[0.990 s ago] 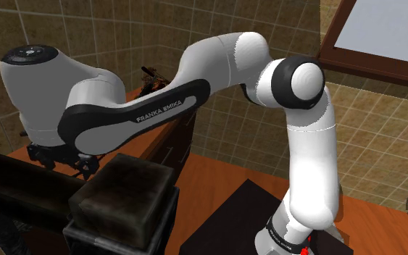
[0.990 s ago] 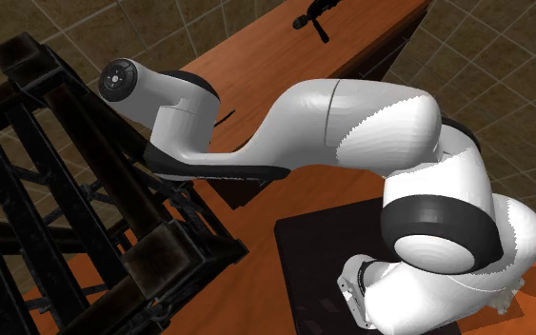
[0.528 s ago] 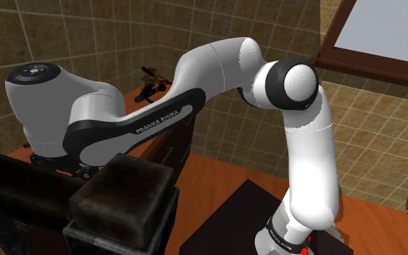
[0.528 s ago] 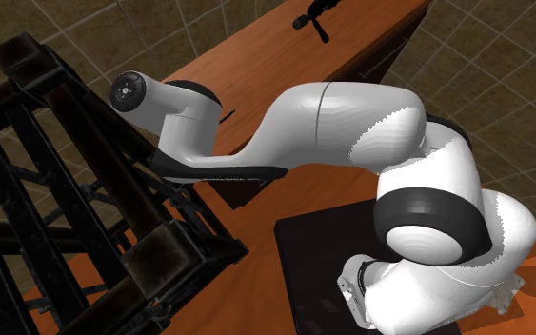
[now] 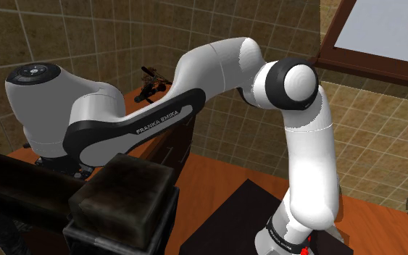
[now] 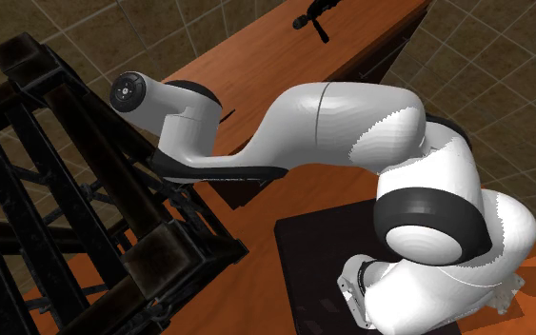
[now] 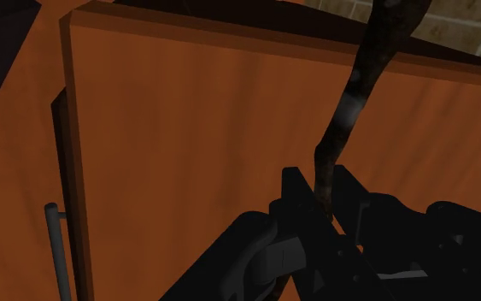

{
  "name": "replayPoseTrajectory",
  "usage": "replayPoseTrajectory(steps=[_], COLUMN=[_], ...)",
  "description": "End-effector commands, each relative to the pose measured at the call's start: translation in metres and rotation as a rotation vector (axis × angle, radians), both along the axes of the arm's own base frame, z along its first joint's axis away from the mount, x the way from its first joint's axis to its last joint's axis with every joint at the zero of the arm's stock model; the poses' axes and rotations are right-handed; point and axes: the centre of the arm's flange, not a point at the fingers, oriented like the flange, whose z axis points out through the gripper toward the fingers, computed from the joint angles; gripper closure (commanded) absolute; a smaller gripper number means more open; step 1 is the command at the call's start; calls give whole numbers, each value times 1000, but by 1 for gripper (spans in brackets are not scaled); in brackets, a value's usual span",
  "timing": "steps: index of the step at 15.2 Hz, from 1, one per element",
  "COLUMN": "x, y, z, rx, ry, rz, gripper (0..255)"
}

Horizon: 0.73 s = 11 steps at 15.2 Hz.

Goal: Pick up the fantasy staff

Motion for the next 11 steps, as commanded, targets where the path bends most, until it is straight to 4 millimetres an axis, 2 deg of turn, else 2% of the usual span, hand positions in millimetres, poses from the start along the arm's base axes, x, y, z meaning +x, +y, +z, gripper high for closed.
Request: replayPoseTrajectory(steps=[1, 2, 11], x=[0, 0, 0], y=[0, 0, 0], z=[0, -1, 47], rx=[-1, -1, -1], ry=[1, 1, 1], rz=[0, 0, 0], gripper=[255, 255, 255])
